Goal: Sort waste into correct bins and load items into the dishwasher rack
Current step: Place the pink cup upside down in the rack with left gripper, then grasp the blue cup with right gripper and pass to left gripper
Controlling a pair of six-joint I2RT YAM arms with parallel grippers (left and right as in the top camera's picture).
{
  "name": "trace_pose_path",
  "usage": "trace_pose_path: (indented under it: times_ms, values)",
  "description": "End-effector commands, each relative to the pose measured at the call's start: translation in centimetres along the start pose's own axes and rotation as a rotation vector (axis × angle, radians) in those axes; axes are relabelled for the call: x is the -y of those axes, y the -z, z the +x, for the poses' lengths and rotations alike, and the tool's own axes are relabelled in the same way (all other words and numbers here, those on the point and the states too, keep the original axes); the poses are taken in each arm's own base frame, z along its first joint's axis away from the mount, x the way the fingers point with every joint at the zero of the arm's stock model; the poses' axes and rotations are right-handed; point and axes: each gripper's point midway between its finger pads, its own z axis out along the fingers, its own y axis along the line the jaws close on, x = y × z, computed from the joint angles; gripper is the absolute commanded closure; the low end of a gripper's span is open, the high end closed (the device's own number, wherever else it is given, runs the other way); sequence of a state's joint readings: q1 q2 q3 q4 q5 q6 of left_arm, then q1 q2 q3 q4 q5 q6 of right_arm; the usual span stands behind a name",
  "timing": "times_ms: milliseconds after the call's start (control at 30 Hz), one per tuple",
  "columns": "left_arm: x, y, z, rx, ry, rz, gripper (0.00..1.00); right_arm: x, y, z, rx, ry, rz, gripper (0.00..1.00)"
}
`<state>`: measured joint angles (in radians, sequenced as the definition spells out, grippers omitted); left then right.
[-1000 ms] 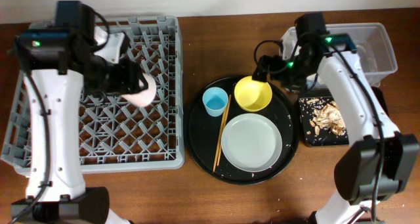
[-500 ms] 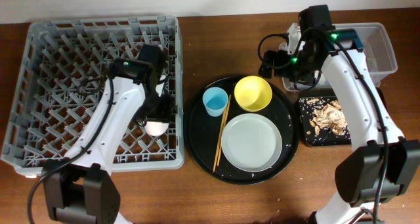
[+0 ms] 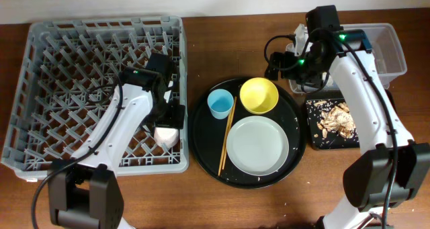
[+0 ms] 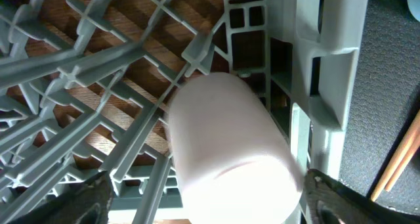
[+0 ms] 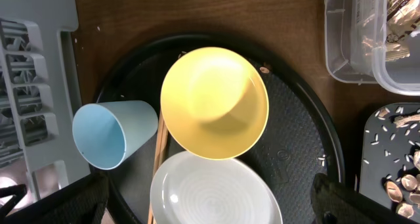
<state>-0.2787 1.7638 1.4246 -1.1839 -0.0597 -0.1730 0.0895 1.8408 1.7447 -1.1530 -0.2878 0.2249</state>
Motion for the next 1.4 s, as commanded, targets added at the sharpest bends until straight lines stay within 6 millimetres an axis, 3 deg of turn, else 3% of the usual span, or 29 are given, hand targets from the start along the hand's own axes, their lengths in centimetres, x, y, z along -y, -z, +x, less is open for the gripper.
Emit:
trace_pose_path:
  times_ms: [0,67,167,267,300,433,500,633,767,867,933,1033,1100,1200,1267,1367]
  values:
    - [0.1,1.2,-1.1,0.046,0.004,0.011,0.06,-0.2,0.8,-0.3,0.023,0.02,0.005,0.04]
    - [0.6,3.9,-3.6,0.133,0.023,0.079,0.06,-1.3,0.6,-0.1,0.023,0.044,-0.006,0.08]
    - [2.9,9.4,-7.4,0.299,0.013,0.235,0.06,-4.9,-1.0,0.4,0.017,0.066,-0.035,0.19]
    - [3.9,11.8,-9.7,0.389,0.019,0.419,0.06,-8.8,-4.8,1.2,-0.002,0.056,-0.046,0.28]
    - [2.9,12.1,-10.0,0.394,0.051,0.473,0.06,-9.9,-6.8,2.3,-0.043,0.057,-0.038,0.29]
    - [0.2,11.9,-10.5,0.406,0.11,0.452,0.06,-10.2,-10.7,4.2,-0.133,0.057,0.0,0.37]
    - [-0.7,11.8,-10.6,0.41,0.131,0.447,0.06,-9.8,-12.3,4.9,-0.167,0.055,0.02,0.49]
    - [-0.8,11.8,-10.6,0.411,0.135,0.446,0.06,-9.5,-12.7,4.8,-0.163,0.056,0.036,0.74]
    - [-0.8,11.8,-10.6,0.411,0.134,0.446,0.06,-9.4,-13.9,5.4,-0.187,0.063,0.052,0.78]
    - [-0.8,11.8,-10.5,0.406,0.136,0.447,0.07,-9.6,-14.6,6.0,-0.203,0.076,0.062,0.96]
    - [-0.8,11.8,-10.5,0.407,0.136,0.448,0.07,-9.7,-14.6,6.1,-0.206,0.076,0.058,0.96]
    - [1.3,12.8,-10.1,0.395,0.095,0.578,0.06,-11.3,-11.8,5.1,-0.2,0.062,-0.09,0.96]
    - [3.2,14.1,-9.7,0.398,0.026,0.711,0.04,-12.6,-8.3,3.2,-0.152,0.063,-0.257,0.96]
    - [6.0,18.1,-8.8,0.441,-0.12,1.003,0.01,-16.3,0.4,-0.6,-0.01,0.229,-0.741,0.96]
    - [6.5,19.8,-8.4,0.478,-0.184,1.107,0.01,-17.9,3.7,-1.5,0.034,0.317,-0.953,0.96]
    - [7.1,22.7,-8.1,0.533,-0.266,1.259,0.01,-20.0,6.5,-1.9,0.081,0.427,-1.105,0.96]
